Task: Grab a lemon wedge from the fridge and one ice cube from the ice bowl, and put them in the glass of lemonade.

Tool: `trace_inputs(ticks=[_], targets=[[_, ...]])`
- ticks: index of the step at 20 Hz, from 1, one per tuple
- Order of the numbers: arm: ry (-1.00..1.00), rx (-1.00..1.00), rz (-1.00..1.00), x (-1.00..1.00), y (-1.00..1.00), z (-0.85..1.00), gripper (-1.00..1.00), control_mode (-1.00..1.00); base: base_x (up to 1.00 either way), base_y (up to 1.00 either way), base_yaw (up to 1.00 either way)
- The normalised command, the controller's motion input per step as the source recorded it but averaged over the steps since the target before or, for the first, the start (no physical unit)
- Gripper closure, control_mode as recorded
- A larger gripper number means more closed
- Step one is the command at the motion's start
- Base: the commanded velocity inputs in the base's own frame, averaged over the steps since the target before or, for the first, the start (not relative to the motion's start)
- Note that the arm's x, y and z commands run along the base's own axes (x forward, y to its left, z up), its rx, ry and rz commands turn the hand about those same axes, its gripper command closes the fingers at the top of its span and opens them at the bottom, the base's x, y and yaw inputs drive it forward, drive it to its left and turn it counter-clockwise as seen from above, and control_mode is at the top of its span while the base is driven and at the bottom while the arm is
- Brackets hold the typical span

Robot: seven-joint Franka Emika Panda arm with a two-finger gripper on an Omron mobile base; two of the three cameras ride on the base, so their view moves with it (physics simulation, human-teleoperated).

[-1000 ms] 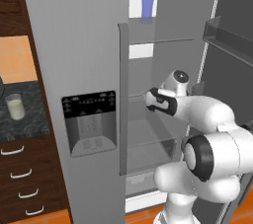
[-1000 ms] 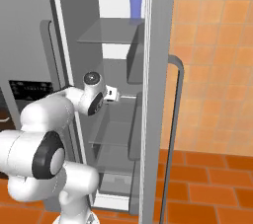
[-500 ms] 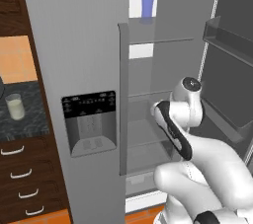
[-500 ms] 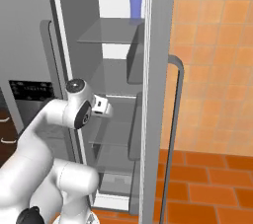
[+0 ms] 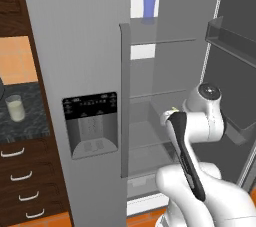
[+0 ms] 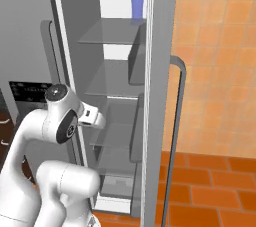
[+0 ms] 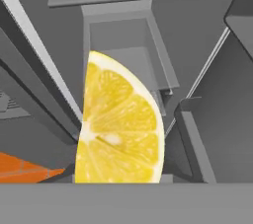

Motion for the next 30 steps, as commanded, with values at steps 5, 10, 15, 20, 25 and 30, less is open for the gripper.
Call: trace_inputs(ticks=[5, 10, 15, 20, 25, 30], targets=[[0.0, -0.01, 0.0, -0.57, 0.16, 0.0, 1.0, 1.0, -0.17, 0.04, 0.0], [0.0, 0.0, 0.0, 0.0, 0.0, 0.0, 1.0, 1.0, -0.66, 0.45, 0.0], [0.0, 0.0, 0.0, 0.0, 0.0, 0.0, 1.0, 1.0, -0.15, 0.94, 0.0], [0.0, 0.0, 0.0, 0.0, 0.0, 0.0, 1.0, 1.0, 0.09, 1.0, -0.07], [0.0, 0.0, 0.0, 0.0, 0.0, 0.0, 1.0, 1.0, 0.18, 1.0, -0.27], [0.0, 0.0, 0.0, 0.0, 0.0, 0.0, 1.0, 1.0, 0.54, 1.0, -0.39]])
